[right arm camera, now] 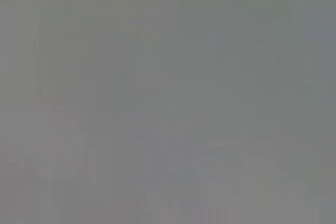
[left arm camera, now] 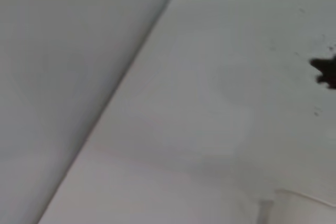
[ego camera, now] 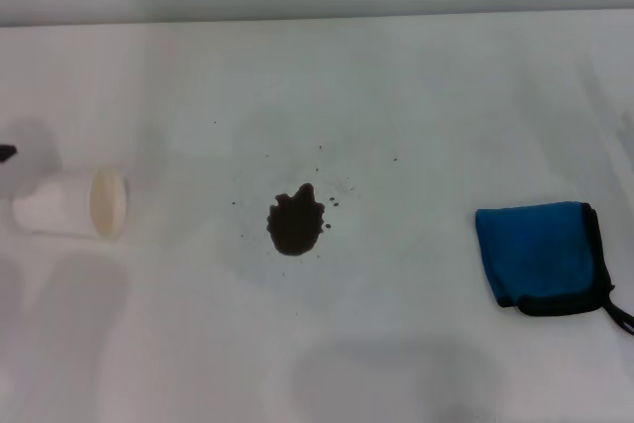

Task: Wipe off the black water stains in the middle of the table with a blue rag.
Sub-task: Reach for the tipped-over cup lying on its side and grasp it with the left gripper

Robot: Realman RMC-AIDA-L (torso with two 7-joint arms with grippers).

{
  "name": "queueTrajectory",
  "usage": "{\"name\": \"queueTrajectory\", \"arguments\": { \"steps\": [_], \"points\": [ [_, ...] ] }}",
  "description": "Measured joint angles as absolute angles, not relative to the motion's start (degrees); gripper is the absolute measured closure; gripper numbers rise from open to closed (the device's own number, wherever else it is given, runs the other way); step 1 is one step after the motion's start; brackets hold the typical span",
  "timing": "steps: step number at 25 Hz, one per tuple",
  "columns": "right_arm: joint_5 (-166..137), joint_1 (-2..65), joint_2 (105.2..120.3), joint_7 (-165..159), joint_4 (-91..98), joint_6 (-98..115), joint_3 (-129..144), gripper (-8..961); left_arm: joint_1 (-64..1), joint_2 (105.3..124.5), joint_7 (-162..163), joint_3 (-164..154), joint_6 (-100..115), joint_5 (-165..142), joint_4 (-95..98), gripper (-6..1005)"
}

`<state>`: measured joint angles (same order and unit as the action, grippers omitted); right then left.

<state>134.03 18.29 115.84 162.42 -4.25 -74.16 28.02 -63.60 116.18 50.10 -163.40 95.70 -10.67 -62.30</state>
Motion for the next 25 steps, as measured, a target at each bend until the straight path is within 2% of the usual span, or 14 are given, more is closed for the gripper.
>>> {"name": "queueTrajectory", "arguments": {
  "steps": [3, 5, 25],
  "points": [
    [134.2, 18.0, 115.84, 162.4, -5.5, -74.8, 27.6, 101, -64.2, 117.86, 46.1, -163.4, 94.5, -11.8, -62.5, 112],
    [134.2, 17.9, 115.81, 162.4, -5.8, -74.9, 27.6, 101, -64.7, 118.31, 43.9, -163.4, 93.0, -13.5, -61.8, 112],
    [134.2, 17.0, 115.75, 162.4, -8.7, -75.6, 27.5, 102, -64.0, 118.90, 37.4, -163.3, 85.0, -20.7, -50.7, 111]
  ]
}}
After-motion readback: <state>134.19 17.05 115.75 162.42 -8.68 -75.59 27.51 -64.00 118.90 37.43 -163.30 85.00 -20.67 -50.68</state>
